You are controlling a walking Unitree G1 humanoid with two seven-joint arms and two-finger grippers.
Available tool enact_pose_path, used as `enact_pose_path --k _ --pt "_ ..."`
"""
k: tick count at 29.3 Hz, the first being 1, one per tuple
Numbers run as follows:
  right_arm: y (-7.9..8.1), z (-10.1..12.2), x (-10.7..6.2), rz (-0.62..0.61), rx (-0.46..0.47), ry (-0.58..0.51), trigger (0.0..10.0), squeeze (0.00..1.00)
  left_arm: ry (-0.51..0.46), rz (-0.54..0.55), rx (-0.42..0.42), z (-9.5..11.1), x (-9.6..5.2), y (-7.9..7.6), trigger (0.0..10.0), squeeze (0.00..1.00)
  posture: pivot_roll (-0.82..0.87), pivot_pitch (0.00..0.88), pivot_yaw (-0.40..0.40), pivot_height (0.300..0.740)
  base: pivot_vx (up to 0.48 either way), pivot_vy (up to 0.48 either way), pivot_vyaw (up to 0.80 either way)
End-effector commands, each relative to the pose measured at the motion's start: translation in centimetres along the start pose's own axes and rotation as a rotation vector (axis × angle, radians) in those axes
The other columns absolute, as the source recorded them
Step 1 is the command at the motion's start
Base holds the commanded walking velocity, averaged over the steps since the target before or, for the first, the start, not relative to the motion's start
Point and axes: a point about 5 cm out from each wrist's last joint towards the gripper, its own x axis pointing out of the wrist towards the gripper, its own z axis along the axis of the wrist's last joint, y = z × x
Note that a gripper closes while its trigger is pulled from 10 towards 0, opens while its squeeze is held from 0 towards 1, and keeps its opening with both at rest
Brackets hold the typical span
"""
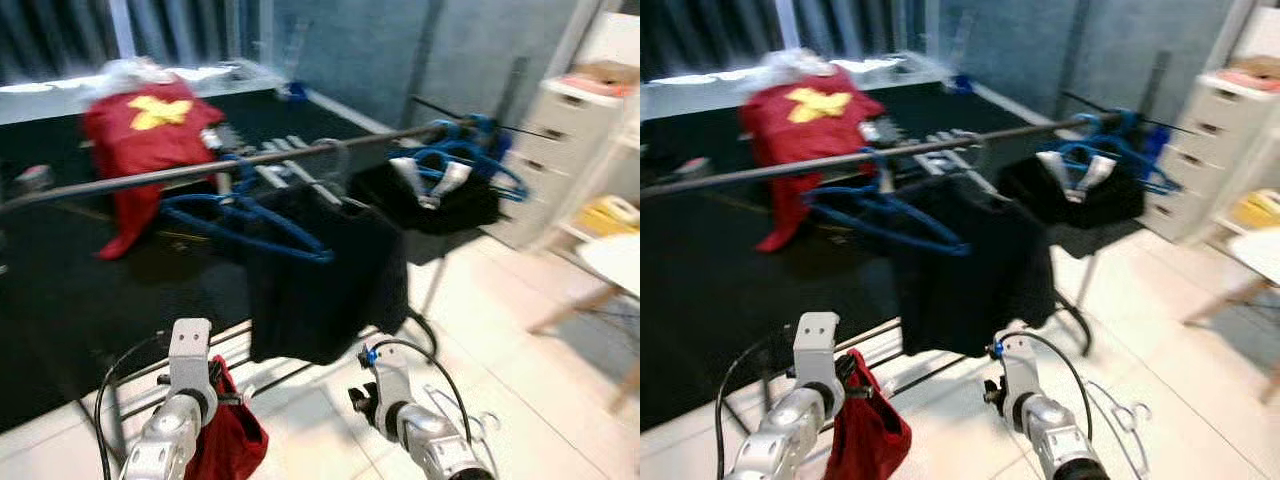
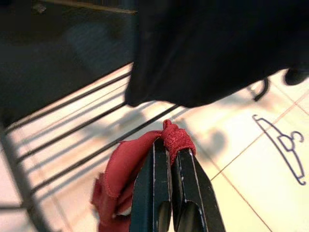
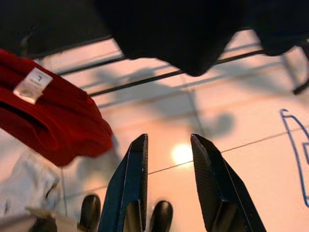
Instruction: Hang hanger
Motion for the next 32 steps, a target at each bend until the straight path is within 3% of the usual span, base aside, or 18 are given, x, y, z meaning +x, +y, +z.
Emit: enact_pose_path --k 1,6,12,23,32 --pt "0.1 0.1 0.1 -0.003 0.016 -0.014 10.0 0.00 -0.025 0.010 0.010 0.2 -0.1 0.2 10.0 0.00 0.12 0.000 -0.032 0.740 0.000 0.000 -0.80" --pt "0.5 0.2 0.4 0.002 -0.006 -0.019 10.0 0.00 -0.058 -0.016 0.029 0.0 -0.5 -0.1 10.0 0.00 0.13 0.006 -0.015 0.740 0.000 0.000 -0.80" --pt "-0.1 -0.1 0.6 -0.032 -0.010 -0.025 10.0 0.00 -0.056 -0.030 0.050 -0.8 -0.2 -0.2 10.0 0.00 0.10 0.008 0.006 0.740 0.000 0.000 -0.80" --pt "-0.4 0.1 0.6 -0.053 -0.007 -0.038 10.0 0.00 -0.087 -0.052 0.075 0.2 0.6 -1.1 10.0 0.00 0.11 0.005 0.007 0.740 0.000 0.000 -0.80" --pt "0.2 -0.1 0.9 -0.042 -0.009 -0.038 10.0 0.00 -0.085 -0.025 0.072 -0.3 0.3 -0.3 10.0 0.00 0.13 0.011 0.016 0.740 0.000 0.000 -0.80"
